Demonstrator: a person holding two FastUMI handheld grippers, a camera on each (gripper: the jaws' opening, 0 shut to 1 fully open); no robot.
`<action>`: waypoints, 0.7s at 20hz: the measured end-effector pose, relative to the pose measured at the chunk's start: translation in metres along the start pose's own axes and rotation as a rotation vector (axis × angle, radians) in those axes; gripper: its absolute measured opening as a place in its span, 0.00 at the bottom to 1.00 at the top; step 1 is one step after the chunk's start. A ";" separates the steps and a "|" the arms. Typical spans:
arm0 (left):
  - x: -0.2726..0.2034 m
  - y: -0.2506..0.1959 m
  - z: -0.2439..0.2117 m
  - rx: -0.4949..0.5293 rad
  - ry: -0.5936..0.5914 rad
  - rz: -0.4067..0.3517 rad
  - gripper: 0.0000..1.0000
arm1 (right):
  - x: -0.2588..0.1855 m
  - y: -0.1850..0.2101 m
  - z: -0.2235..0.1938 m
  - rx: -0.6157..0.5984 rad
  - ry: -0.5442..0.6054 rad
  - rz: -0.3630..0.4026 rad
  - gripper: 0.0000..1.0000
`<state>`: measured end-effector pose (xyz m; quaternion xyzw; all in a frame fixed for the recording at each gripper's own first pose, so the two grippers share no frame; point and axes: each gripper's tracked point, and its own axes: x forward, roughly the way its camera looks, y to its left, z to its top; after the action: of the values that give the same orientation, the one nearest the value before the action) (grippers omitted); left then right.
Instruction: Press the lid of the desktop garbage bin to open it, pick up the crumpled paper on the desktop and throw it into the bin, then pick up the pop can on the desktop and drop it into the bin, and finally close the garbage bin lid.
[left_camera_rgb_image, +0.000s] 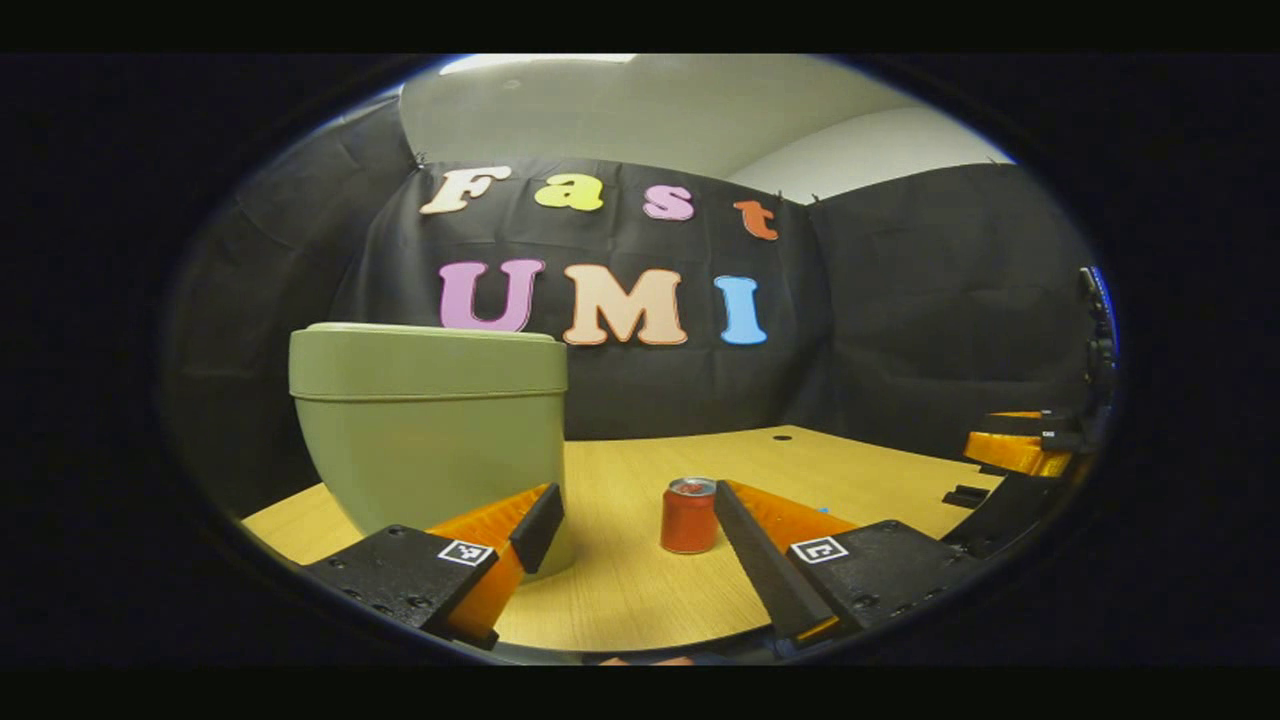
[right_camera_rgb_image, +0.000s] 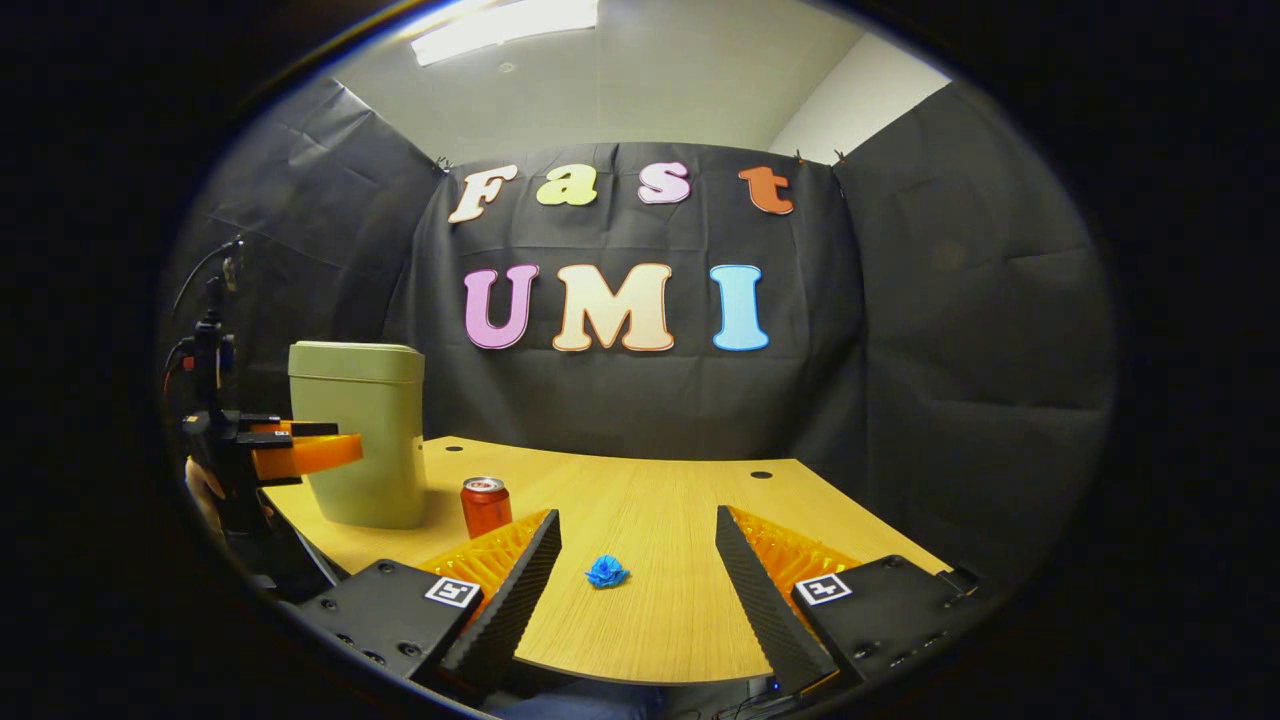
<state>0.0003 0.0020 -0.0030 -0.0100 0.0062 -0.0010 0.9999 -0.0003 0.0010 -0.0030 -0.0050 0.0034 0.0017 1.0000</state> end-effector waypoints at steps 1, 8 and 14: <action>-0.001 0.000 0.000 0.002 -0.001 0.002 0.93 | 0.000 0.001 -0.001 -0.001 0.001 0.001 0.98; 0.000 0.011 -0.001 0.002 0.013 0.027 0.69 | 0.004 0.001 -0.007 -0.006 0.014 0.002 0.98; -0.001 0.022 0.004 -0.038 0.017 0.041 0.17 | 0.008 0.003 -0.010 -0.019 0.021 0.004 0.98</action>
<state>-0.0008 0.0246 0.0007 -0.0289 0.0149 0.0197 0.9993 0.0079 0.0041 -0.0128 -0.0143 0.0140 0.0038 0.9998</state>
